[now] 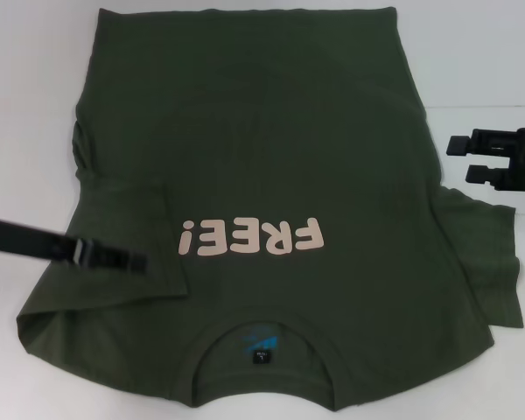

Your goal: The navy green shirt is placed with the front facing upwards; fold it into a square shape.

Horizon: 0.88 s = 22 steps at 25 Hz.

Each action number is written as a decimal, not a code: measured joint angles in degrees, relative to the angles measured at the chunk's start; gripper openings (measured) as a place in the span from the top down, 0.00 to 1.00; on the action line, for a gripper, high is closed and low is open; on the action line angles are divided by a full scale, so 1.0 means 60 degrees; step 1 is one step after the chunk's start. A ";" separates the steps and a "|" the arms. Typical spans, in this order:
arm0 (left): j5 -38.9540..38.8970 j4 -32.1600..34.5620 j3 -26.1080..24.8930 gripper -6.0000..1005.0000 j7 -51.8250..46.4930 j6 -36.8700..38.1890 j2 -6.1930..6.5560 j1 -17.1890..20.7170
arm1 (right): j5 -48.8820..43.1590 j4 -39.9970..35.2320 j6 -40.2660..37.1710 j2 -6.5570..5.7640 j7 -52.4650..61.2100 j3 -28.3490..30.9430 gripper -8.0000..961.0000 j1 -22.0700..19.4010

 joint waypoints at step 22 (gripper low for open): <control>-0.3712 -0.0463 -0.1548 0.36 0.5944 0.1771 -0.0713 0.1816 | -0.0337 -0.0129 -0.0406 -0.0293 -0.2347 -0.0466 0.16 -0.0237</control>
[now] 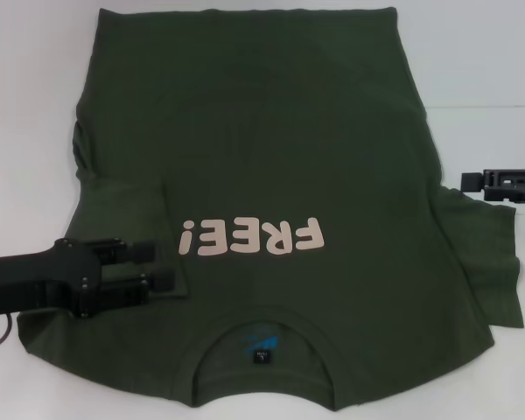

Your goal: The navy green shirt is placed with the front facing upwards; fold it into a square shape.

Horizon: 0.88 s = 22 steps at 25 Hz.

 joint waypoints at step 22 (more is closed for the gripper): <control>-0.0064 -0.0571 -0.0145 0.36 -0.0598 -0.0967 -0.0017 -0.0363 | -0.1864 -0.0415 -0.0318 -0.0367 0.2644 -0.0013 0.16 -0.0690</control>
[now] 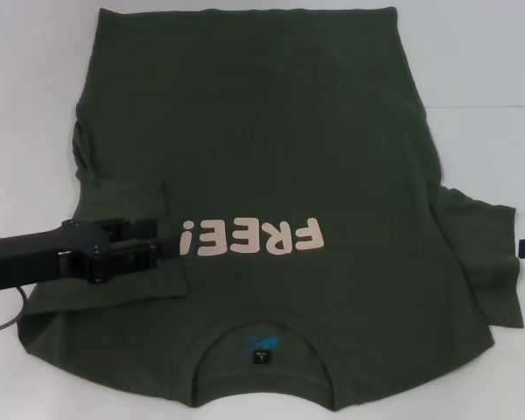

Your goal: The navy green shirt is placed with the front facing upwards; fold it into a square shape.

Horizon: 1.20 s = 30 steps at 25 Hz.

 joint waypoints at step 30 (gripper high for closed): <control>0.0001 -0.0017 -0.0049 0.36 -0.0030 -0.0137 -0.0019 0.0049 | -0.0065 0.0646 0.1729 0.0583 0.0115 0.0001 0.16 0.0251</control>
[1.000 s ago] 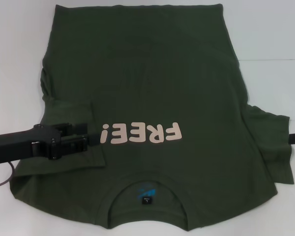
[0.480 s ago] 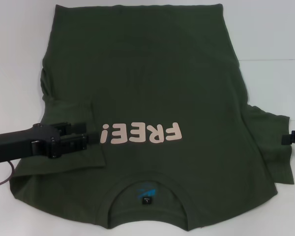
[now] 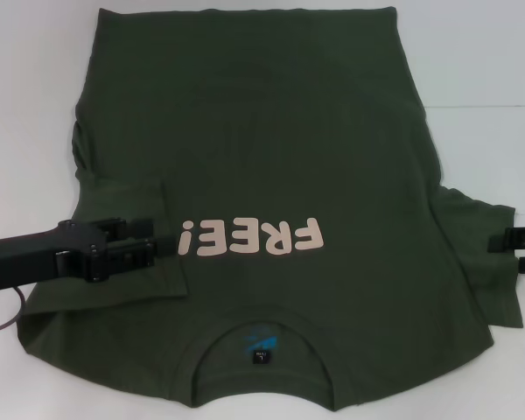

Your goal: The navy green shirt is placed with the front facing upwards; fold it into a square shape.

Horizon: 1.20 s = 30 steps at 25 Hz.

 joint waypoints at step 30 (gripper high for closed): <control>-0.0102 0.0001 -0.0220 0.36 -0.0012 0.0039 -0.0001 0.0089 | -0.0214 0.0000 0.0187 0.0261 -0.0184 0.0011 0.19 0.0249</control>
